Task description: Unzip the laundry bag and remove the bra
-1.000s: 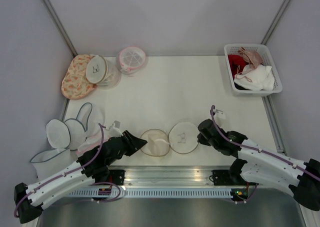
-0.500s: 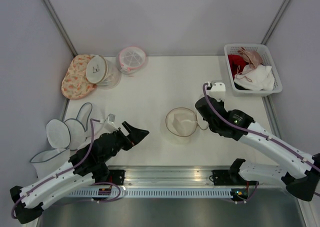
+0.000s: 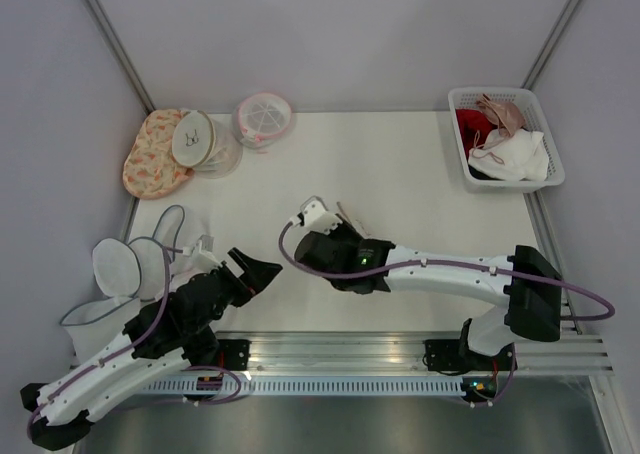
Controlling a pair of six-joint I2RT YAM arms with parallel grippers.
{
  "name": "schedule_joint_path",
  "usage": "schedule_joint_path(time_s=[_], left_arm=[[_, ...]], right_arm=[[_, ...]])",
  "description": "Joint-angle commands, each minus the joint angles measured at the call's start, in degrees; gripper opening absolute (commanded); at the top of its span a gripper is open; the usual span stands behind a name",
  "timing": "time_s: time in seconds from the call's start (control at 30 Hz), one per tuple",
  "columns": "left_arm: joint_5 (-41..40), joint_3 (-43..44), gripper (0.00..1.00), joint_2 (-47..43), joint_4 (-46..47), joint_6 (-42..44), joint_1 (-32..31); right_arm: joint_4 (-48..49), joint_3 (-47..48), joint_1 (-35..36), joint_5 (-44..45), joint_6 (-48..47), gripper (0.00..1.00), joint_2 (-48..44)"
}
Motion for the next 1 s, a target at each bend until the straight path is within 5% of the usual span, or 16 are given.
schedule_joint_path(time_s=[0.0,0.1,0.13,0.27,0.53,0.63,0.73,0.8,0.97], left_arm=[[-3.6,3.0,1.0,-0.8,-4.1,-2.8,0.0],[-4.1,2.9,1.0,-1.2,-5.1,-3.5,0.0],[-4.2,2.8,1.0,-1.3,-5.2,-3.7,0.0],[-4.7,2.8,1.0,-1.7,-5.7,-4.2,0.0],[-5.4,3.0,1.0,-1.8,-5.7,-5.5,0.0],[-4.9,3.5,1.0,-1.8,-5.7,-5.1,0.0],[-3.5,4.0,1.0,-1.1,-2.4,-2.7,0.0],[-0.9,4.2,1.0,0.4,1.0,0.8,0.0],[6.8,6.4,1.0,9.9,8.2,2.9,0.0]], right_arm=[[8.1,1.4,6.1,3.0,-6.2,0.0,0.0],[11.2,-0.3,9.5,-7.6,-5.3,0.02,-1.4],[12.8,-1.6,10.5,-10.8,-5.0,0.17,-2.2],[15.7,-5.7,12.5,-26.0,-4.6,0.35,-6.9],[16.9,-10.2,13.7,-49.6,0.0,0.36,-9.4],[17.7,-11.8,13.8,-45.6,1.5,0.42,-12.7],[16.7,-12.6,13.8,-31.8,5.3,0.51,-18.1],[15.6,-12.9,13.7,-24.1,8.4,0.7,-21.7],[5.9,-12.7,13.6,-14.8,17.1,0.75,-27.3]])
